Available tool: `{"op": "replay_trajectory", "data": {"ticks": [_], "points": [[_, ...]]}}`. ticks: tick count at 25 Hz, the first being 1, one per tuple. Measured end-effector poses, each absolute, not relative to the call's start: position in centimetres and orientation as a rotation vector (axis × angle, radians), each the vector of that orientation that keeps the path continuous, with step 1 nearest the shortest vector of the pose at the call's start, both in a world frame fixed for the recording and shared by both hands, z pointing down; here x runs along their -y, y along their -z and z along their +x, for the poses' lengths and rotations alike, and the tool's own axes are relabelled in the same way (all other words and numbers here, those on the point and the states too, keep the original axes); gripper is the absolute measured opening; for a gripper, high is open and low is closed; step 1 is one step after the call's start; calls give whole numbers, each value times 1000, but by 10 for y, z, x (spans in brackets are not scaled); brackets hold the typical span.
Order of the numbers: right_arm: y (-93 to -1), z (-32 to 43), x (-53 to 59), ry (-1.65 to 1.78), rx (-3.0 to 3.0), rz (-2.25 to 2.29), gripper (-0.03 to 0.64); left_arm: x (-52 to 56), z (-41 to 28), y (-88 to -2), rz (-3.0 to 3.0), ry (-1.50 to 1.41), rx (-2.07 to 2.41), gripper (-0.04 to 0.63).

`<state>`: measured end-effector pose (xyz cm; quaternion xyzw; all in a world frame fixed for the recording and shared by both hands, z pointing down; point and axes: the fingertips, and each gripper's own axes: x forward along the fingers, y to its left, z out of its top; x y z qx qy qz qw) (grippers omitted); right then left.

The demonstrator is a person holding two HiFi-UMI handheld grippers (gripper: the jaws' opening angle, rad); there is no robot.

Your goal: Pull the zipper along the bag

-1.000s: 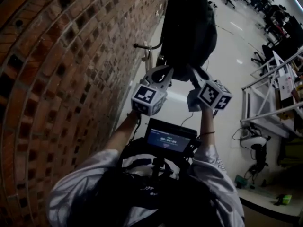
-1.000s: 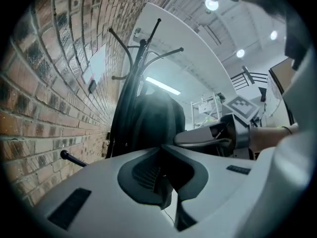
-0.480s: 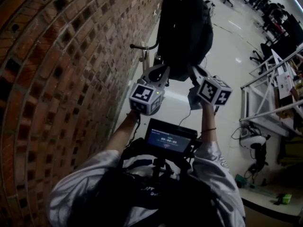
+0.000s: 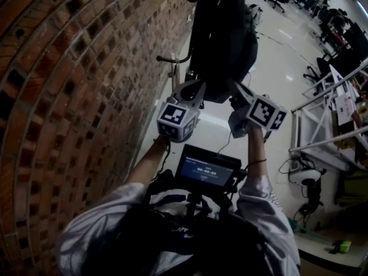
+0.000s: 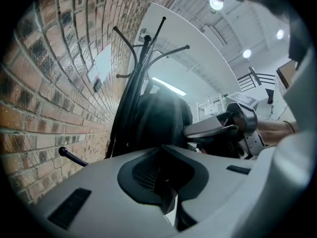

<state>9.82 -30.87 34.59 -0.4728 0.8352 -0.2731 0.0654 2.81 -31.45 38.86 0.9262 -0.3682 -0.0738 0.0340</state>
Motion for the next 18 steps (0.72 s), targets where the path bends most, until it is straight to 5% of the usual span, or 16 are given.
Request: {"op": "replay_trajectory", "data": {"ticks": [18], "points": [[-265, 109, 310, 814, -2614, -1389, 28, 316, 37, -384, 2855, 294, 1123, 8]]}}
